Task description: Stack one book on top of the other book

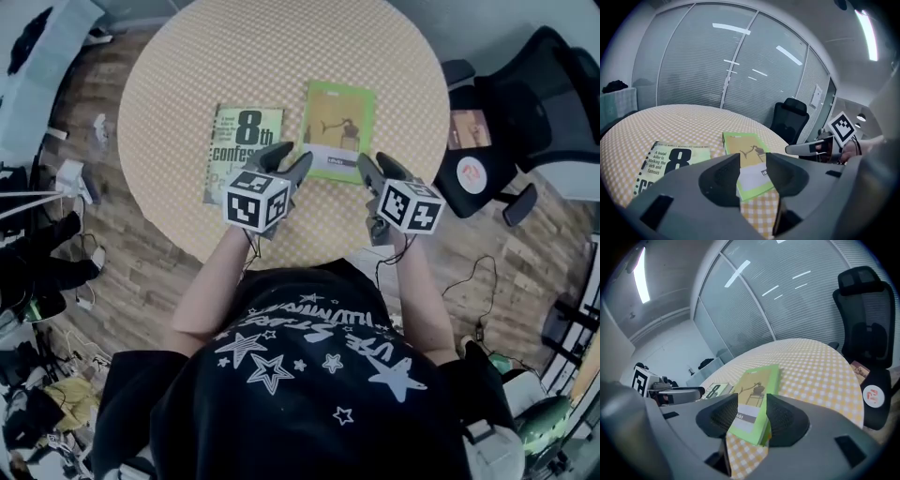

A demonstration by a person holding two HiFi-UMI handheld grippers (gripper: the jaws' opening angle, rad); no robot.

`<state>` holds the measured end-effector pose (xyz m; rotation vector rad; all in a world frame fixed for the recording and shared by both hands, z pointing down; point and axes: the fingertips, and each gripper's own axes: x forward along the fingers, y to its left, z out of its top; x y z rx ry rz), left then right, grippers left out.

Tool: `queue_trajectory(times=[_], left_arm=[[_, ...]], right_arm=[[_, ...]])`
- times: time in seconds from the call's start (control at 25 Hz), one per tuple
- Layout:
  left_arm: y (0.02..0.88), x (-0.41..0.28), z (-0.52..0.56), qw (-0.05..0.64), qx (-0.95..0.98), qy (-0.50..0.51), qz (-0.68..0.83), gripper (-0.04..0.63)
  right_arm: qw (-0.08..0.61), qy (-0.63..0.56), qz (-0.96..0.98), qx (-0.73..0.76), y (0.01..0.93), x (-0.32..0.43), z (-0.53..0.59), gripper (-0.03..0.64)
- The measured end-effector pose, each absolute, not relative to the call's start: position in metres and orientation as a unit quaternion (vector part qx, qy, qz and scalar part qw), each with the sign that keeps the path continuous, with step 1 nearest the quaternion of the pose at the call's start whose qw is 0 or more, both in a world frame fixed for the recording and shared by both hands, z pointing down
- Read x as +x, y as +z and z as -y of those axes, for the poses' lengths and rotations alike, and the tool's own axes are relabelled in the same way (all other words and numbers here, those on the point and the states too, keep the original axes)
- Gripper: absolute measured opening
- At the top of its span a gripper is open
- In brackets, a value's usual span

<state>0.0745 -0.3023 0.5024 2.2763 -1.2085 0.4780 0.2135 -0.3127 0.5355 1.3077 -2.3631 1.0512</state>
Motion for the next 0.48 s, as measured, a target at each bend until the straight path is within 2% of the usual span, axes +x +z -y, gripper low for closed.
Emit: queue_trajectory(times=[0.12,0.24,0.48], left_arm=[[0.510,0.077,0.305,0.263,0.831,0.188,0.452,0.193],[0.524,0.083,0.306,0.283,0.824,0.201,0.447,0.262],[0.545,0.089,0.313,0.304,0.812,0.211,0.452,0.320]], right_arm=[[0.136,0.371,0.811,0.432,0.546,0.211,0.320,0.202],[0.153,0.381,0.814,0.410,0.557,0.207,0.323,0.229],[0.168,0.399,0.812,0.391,0.569,0.205,0.330,0.244]])
